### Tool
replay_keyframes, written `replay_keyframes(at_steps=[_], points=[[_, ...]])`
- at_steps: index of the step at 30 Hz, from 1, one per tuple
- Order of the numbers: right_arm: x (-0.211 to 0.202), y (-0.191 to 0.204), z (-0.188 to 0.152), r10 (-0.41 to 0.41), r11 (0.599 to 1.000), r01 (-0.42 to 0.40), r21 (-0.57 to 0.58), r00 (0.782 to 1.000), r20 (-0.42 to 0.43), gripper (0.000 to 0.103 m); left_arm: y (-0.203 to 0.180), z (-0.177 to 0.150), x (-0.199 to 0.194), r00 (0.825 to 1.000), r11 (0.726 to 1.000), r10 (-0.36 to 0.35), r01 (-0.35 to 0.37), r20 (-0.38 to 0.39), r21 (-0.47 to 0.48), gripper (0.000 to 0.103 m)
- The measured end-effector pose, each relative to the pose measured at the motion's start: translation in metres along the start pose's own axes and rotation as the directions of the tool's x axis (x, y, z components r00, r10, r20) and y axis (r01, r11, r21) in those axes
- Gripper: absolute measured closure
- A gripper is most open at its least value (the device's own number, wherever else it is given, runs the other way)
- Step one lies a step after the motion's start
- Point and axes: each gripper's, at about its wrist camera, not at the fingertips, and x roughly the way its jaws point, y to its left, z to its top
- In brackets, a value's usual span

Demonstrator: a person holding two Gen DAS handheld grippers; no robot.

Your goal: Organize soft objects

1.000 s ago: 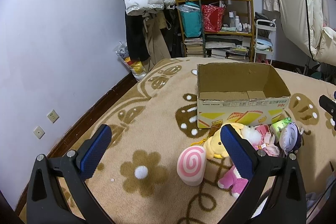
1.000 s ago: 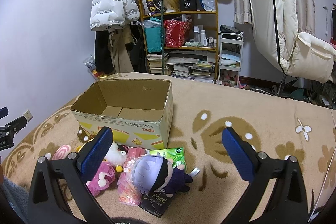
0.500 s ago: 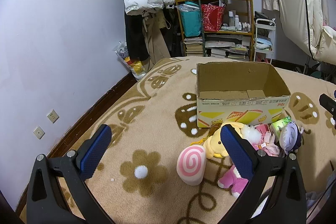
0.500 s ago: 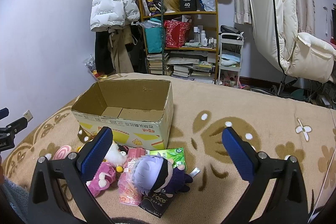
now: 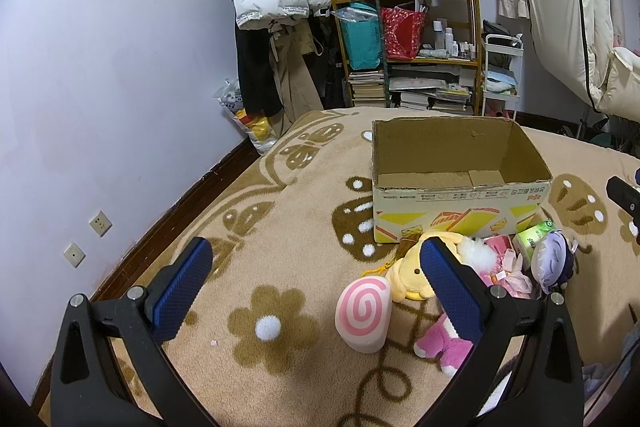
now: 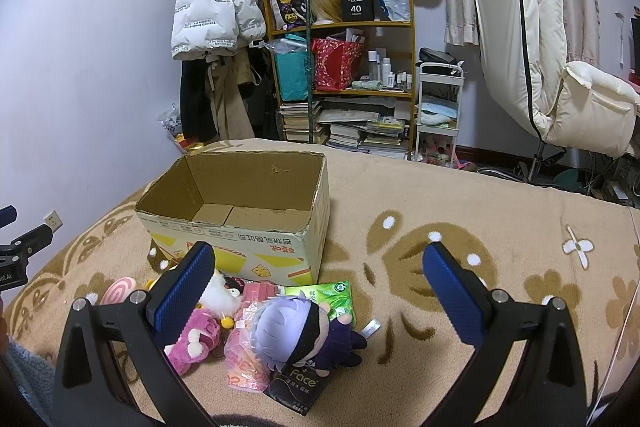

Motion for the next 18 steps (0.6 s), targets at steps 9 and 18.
replay_keyframes(at_steps=[9, 18], points=[[0.0, 0.0002, 0.0, -0.001, 1.0, 0.001, 0.0, 1.0, 0.001, 0.0, -0.004, -0.0051, 0.0019, 1.0, 1.0, -0.002, 0.002, -0.01, 0.006, 0.001], [-0.0001, 0.0002, 0.0, 0.0, 1.0, 0.0, -0.001, 1.0, 0.0, 0.0, -0.0025, -0.0046, 0.0017, 1.0, 1.0, -0.002, 0.002, -0.007, 0.004, 0.001]])
